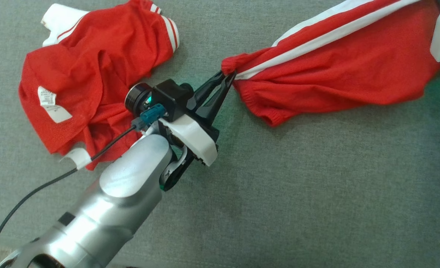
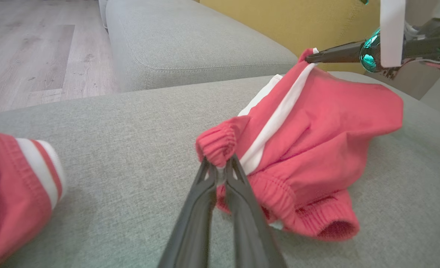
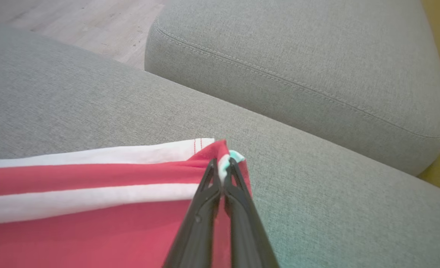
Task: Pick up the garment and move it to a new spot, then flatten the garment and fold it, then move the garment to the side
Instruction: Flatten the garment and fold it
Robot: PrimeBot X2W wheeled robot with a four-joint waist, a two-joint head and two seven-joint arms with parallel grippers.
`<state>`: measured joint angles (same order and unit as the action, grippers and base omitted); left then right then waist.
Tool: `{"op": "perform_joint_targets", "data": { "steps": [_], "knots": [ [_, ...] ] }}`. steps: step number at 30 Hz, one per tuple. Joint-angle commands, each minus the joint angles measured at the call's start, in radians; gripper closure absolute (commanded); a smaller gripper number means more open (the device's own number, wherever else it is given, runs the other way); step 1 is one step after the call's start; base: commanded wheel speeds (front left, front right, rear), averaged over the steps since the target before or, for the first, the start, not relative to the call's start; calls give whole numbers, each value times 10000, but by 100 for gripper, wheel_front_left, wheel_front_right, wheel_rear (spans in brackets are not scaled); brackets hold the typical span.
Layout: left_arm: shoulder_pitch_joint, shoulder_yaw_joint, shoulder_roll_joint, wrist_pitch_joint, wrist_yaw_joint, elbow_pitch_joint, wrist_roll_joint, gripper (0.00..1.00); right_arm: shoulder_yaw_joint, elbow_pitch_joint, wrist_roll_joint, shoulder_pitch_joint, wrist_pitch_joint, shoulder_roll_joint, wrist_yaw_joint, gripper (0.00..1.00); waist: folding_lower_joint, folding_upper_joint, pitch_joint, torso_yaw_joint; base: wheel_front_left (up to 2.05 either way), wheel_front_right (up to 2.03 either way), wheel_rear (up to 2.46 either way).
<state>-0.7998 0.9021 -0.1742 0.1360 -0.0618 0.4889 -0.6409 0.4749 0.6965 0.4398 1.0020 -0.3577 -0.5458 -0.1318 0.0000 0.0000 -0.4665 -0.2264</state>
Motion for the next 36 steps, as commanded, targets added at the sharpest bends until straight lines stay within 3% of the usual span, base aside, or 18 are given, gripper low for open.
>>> {"op": "perform_joint_targets", "data": {
  "steps": [1, 9, 20, 27, 36],
  "knots": [
    [-382, -333, -186, 101, 12, -37, 52, 0, 3, -2, 33, 239, 184, -56, 11, 0, 0, 0, -20, 4, 0, 0, 0],
    [-371, -494, -267, 418, 141, 531, -19, 0, -206, 805, 325, 382, 1553, 271, 11, 0, 0, 0, 329, 265, 0, 0, 0],
    [342, -2104, -947, 1207, 1178, 68, -398, 0, -573, 740, 581, -267, 4239, 1038, 11, 0, 0, 0, 1754, 1194, 0, 0, 0],
    [1790, -3930, -1077, 1253, 1762, -1855, 167, 0, -1100, -71, 878, -1731, 5402, 1732, 11, 0, 0, 0, 2621, 1609, 0, 0, 0],
    [4440, -5171, -592, 1256, 1562, -2622, 1092, 0, -2521, -1317, 201, -4705, 5910, 3315, 11, 0, 0, 0, 3539, 1974, 0, 0, 0]
  ]
}}
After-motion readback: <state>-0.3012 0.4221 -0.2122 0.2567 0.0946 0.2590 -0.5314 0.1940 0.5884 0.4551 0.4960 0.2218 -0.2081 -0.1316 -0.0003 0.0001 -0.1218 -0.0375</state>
